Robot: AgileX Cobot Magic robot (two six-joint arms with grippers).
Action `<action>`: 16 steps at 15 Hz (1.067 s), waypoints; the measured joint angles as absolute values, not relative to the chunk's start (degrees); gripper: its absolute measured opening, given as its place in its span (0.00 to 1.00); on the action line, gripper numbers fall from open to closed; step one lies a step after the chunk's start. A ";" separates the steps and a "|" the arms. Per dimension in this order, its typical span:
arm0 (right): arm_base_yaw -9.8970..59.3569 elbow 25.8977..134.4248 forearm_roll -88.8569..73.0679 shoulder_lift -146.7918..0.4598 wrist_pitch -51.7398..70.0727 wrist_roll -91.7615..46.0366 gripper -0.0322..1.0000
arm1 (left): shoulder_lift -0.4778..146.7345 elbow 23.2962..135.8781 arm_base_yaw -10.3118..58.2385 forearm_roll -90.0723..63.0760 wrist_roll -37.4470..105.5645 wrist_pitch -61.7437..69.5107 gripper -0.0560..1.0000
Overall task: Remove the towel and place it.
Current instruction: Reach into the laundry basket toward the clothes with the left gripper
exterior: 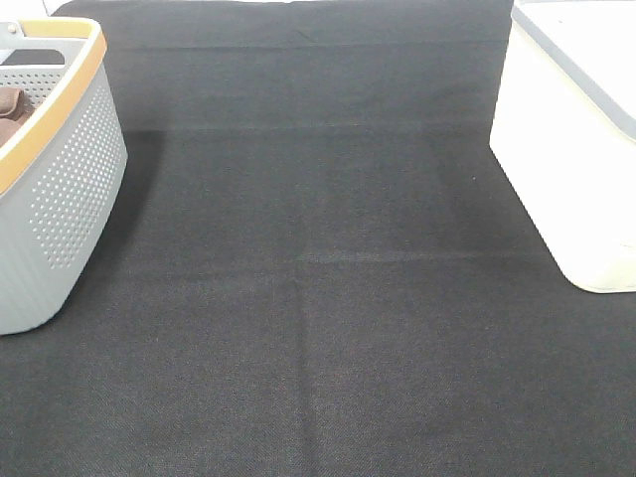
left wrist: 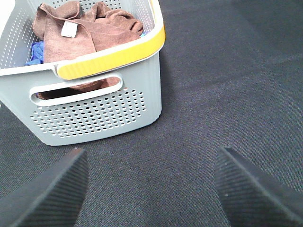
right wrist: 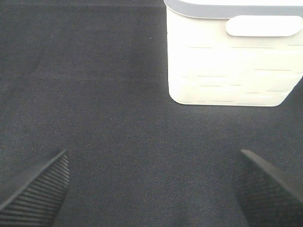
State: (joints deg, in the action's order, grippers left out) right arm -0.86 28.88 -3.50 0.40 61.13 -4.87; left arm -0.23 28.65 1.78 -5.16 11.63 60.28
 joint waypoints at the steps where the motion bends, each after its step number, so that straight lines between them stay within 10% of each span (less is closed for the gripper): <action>1: -0.86 28.88 -3.50 0.40 61.13 -4.87 0.88 | -0.23 28.65 1.78 -5.16 11.63 60.28 0.73; 16: -0.86 28.88 -3.50 0.40 61.13 -4.87 0.88 | -0.23 28.65 1.78 -5.16 11.63 60.28 0.73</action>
State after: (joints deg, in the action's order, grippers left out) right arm -0.86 28.88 -3.50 0.40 61.13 -4.87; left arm -0.23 28.65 1.78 -5.16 11.63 60.28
